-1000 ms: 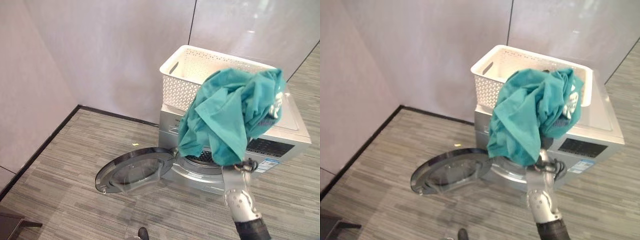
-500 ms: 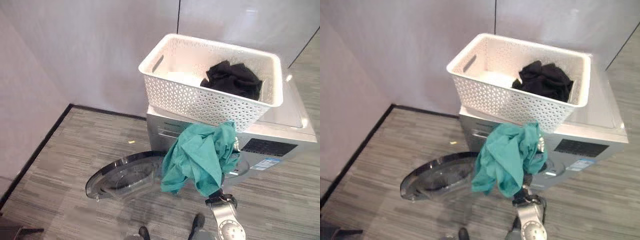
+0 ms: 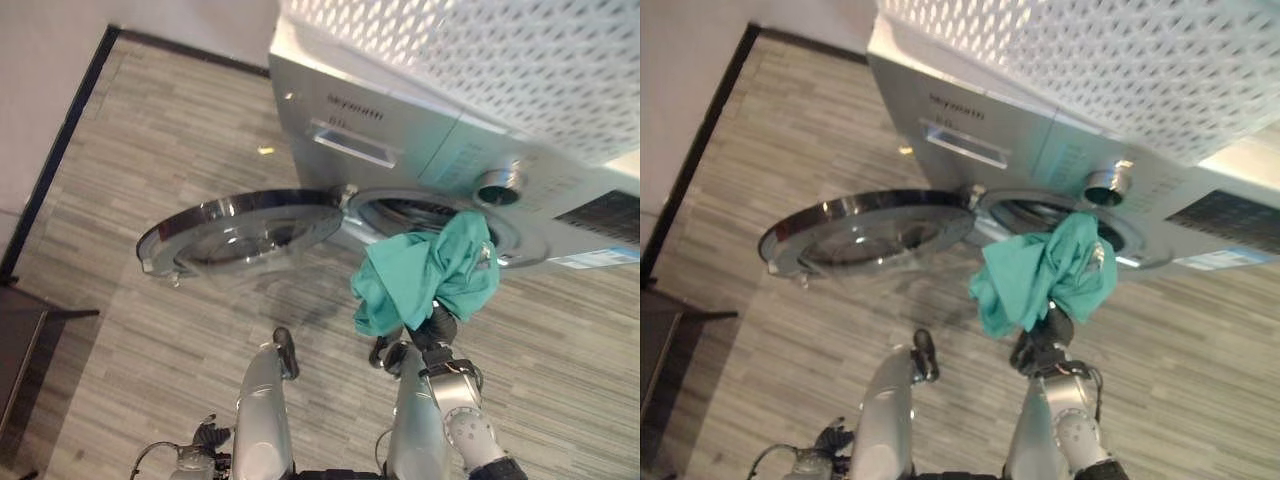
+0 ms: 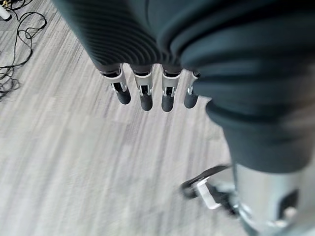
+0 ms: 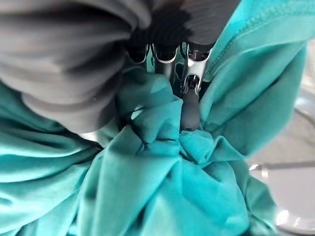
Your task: Grab the laundry basket,head to the washer,open it,put in the laundry and shut it.
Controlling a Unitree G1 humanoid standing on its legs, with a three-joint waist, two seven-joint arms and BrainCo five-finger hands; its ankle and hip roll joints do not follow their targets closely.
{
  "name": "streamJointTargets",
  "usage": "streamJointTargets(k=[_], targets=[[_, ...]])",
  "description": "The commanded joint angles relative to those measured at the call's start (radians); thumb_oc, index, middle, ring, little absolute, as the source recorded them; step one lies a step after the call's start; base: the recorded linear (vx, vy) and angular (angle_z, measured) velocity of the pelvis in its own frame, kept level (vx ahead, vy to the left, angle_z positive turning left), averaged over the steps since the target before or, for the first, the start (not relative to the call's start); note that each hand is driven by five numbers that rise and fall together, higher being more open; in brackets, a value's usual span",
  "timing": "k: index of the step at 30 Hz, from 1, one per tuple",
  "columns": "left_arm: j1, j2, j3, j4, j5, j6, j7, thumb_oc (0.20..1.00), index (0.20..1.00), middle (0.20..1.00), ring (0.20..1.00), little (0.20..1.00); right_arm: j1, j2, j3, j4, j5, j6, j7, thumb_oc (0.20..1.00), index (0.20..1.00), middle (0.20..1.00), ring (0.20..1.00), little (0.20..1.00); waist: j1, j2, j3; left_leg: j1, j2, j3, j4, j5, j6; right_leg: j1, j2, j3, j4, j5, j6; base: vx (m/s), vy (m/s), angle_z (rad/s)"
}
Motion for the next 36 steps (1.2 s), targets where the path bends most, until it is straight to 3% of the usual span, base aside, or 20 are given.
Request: streamJointTargets(k=[1, 10, 12, 14, 15, 18, 19, 20, 22, 24, 30, 33, 34, 36], targets=[[0.064, -0.012, -0.055, -0.02, -0.044, -0.012, 0.009, 1.0, 1.0, 1.0, 1.0, 1.0, -0.01, 0.025, -0.012, -0.049, 0.025, -0.067, -0.014, 0.2, 0.2, 0.2, 0.2, 0.2, 0.011, 0.015, -0.06, -0.013, 0.011, 0.025, 0.068, -0.028, -0.008, -0.018, -0.012, 0.06, 0.003, 0.05, 0.085, -0.02, -0.008, 0.05], [0.052, -0.004, -0.134, -0.057, -0.077, -0.024, 0.015, 1.0, 1.0, 1.0, 1.0, 1.0, -0.291, 0.072, -0.139, 0.127, 0.034, -0.219, -0.145, 0.2, 0.2, 0.2, 0.2, 0.2, 0.045, 0.063, -0.046, -0.161, 0.017, 0.005, 0.139, -0.051, 0.0, -0.179, -0.003, 0.102, 0.076, 0.011, 0.07, 0.0, -0.023, -0.07], [0.049, 0.001, -0.156, -0.079, -0.096, -0.031, 0.013, 1.0, 1.0, 1.0, 1.0, 1.0, -0.384, 0.067, -0.193, 0.178, 0.04, -0.255, -0.169, 0.2, 0.2, 0.2, 0.2, 0.2, 0.056, 0.08, -0.047, -0.197, 0.013, -0.008, 0.153, -0.056, 0.003, -0.218, 0.002, 0.111, 0.093, -0.001, 0.065, 0.03, -0.042, -0.02], [0.063, 0.016, -0.198, -0.111, -0.13, -0.043, 0.006, 1.0, 1.0, 1.0, 1.0, 1.0, -0.613, -0.005, -0.297, 0.339, 0.041, -0.301, -0.23, 0.2, 0.2, 0.2, 0.2, 0.2, 0.082, 0.109, -0.061, -0.239, 0.007, -0.021, 0.168, -0.059, 0.002, -0.265, 0.007, 0.12, 0.113, -0.014, 0.06, 0.06, -0.042, 0.0], [0.058, 0.016, -0.2, -0.112, -0.131, -0.043, 0.006, 1.0, 1.0, 1.0, 1.0, 1.0, -0.624, -0.01, -0.3, 0.35, 0.045, -0.301, -0.227, 0.2, 0.2, 0.2, 0.2, 0.2, 0.084, 0.11, -0.06, -0.243, 0.008, -0.021, 0.17, -0.06, 0.002, -0.269, 0.007, 0.12, 0.115, -0.015, 0.06, 0.04, -0.024, 0.02], [0.065, 0.043, -0.242, -0.117, -0.151, -0.045, -0.011, 1.0, 1.0, 1.0, 1.0, 1.0, -0.902, -0.179, -0.324, 0.655, 0.007, -0.263, -0.303, 0.2, 0.2, 0.2, 0.2, 0.2, 0.117, 0.129, -0.079, -0.274, 0.003, -0.031, 0.184, -0.064, -0.001, -0.306, 0.005, 0.128, 0.133, -0.023, 0.059, 0.01, -0.013, 0.02], [0.057, 0.041, -0.244, -0.117, -0.152, -0.045, -0.012, 1.0, 1.0, 1.0, 1.0, 1.0, -0.926, -0.192, -0.324, 0.68, 0.013, -0.259, -0.296, 0.2, 0.2, 0.2, 0.2, 0.2, 0.12, 0.133, -0.075, -0.28, 0.004, -0.032, 0.187, -0.065, -0.001, -0.311, 0.005, 0.128, 0.135, -0.024, 0.059, 0.03, -0.024, 0.05], [0.048, 0.054, -0.267, -0.126, -0.16, -0.048, -0.018, 1.0, 1.0, 1.0, 1.0, 1.0, -1.102, -0.308, -0.315, 0.884, -0.017, -0.2, -0.319, 0.2, 0.2, 0.2, 0.2, 0.2, 0.148, 0.145, -0.087, -0.302, 0.002, -0.04, 0.2, -0.069, -0.003, -0.338, 0.004, 0.129, 0.148, -0.026, 0.061, 0.03, -0.036, 0.08], [0.044, 0.073, -0.28, -0.143, -0.17, -0.054, -0.017, 1.0, 1.0, 1.0, 1.0, 1.0, -1.257, -0.434, -0.252, 1.018, -0.048, -0.146, -0.311, 0.2, 0.2, 0.2, 0.2, 0.2, 0.178, 0.156, -0.101, -0.333, -0.004, -0.048, 0.217, -0.072, -0.003, -0.367, -0.002, 0.127, 0.164, -0.029, 0.064, 0.02, -0.047, 0.1], [0.052, 0.095, -0.288, -0.159, -0.171, -0.058, -0.018, 1.0, 1.0, 1.0, 1.0, 1.0, -1.383, -0.533, -0.179, 1.003, -0.07, -0.137, -0.292, 0.2, 0.2, 0.2, 0.2, 0.2, 0.199, 0.158, -0.113, -0.367, -0.007, -0.054, 0.225, -0.069, -0.006, -0.399, -0.01, 0.125, 0.177, -0.034, 0.068, 0.02, -0.053, 0.16], [0.056, 0.1, -0.287, -0.187, -0.215, -0.059, -0.009, 1.0, 1.0, 1.0, 1.0, 1.0, -1.48, -0.59, -0.092, 0.896, -0.116, -0.179, -0.33, 0.2, 0.2, 0.2, 0.2, 0.2, 0.187, 0.156, -0.111, -0.427, -0.014, -0.06, 0.242, -0.066, -0.013, -0.464, -0.026, 0.146, 0.217, -0.048, 0.065, 0.02, -0.032, 0.09], [0.054, 0.096, -0.302, -0.202, -0.23, -0.066, -0.011, 1.0, 1.0, 1.0, 1.0, 1.0, -1.457, -0.591, -0.086, 0.972, -0.144, -0.149, -0.323, 0.2, 0.2, 0.2, 0.2, 0.2, 0.178, 0.152, -0.108, -0.454, -0.023, -0.067, 0.252, -0.061, -0.016, -0.492, -0.034, 0.154, 0.24, -0.054, 0.058, 0.01, -0.019, 0.1], [0.049, 0.096, -0.306, -0.205, -0.227, -0.066, -0.01, 1.0, 1.0, 1.0, 1.0, 1.0, -1.442, -0.591, -0.082, 1.028, -0.163, -0.121, -0.323, 1.0, 1.0, 1.0, 1.0, 1.0, 0.178, 0.152, -0.106, -0.458, -0.025, -0.068, 0.253, -0.06, -0.016, -0.495, -0.034, 0.155, 0.241, -0.055, 0.056, 0.0, -0.005, 0.18], [0.046, 0.093, -0.309, -0.203, -0.227, -0.066, -0.011, 1.0, 1.0, 1.0, 1.0, 1.0, -1.418, -0.578, -0.088, 1.109, -0.167, -0.083, -0.302, 1.0, 1.0, 1.0, 1.0, 1.0, 0.18, 0.153, -0.107, -0.463, -0.024, -0.068, 0.25, -0.056, -0.017, -0.503, -0.035, 0.158, 0.24, -0.051, 0.057, 0.0, 0.005, 0.09]])
